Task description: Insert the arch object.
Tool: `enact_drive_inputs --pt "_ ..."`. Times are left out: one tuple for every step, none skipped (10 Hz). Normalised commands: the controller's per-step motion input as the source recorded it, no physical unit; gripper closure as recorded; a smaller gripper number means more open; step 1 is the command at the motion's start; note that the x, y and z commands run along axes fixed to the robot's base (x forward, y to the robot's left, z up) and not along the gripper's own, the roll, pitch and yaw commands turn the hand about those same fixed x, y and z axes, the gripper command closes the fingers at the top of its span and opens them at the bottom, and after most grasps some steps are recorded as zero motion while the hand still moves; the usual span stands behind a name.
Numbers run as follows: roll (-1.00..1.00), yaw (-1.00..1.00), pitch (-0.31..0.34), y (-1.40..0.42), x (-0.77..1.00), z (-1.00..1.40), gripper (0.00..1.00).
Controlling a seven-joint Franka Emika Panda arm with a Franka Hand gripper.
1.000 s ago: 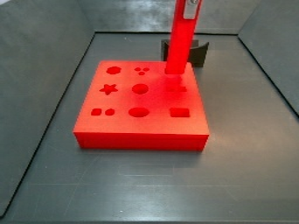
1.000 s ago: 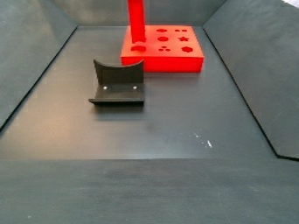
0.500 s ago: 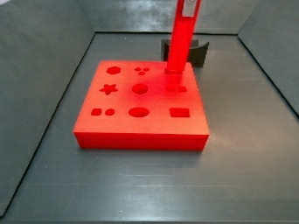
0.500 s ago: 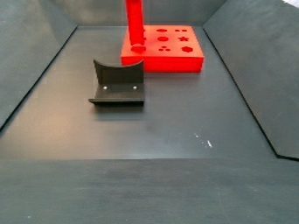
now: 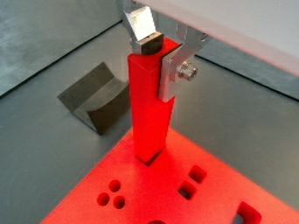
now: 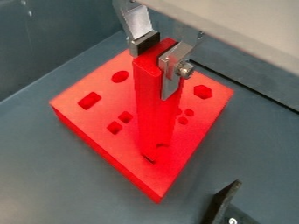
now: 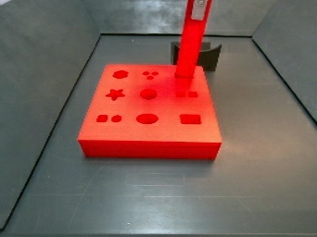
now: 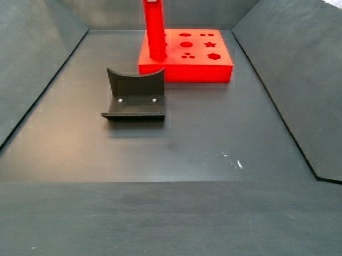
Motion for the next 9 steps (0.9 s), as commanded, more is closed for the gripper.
enact_drive_inputs --pt "-0.02 0.19 -0.009 0.0 0.0 -0.01 1.0" --pt "0.0 0.0 -0.003 -0.02 0.0 0.0 1.0" --pt "0.0 0.02 -0.009 -0.04 0.0 -0.07 1.0" --pt "0.0 0.09 -0.009 -0.01 0.03 -0.12 1.0" --pt "-0.02 0.12 -0.03 -0.01 0.1 -0.16 1.0" --pt "-0.03 0.18 -0.034 0.0 0.1 -0.2 1.0" --pt "-0.04 0.12 -0.037 -0.02 0.0 -0.15 1.0" --pt "-0.02 0.11 -0.039 -0.03 0.0 -0.16 1.0" --pt "0.0 0.07 -0.034 -0.02 0.0 -0.2 1.0"
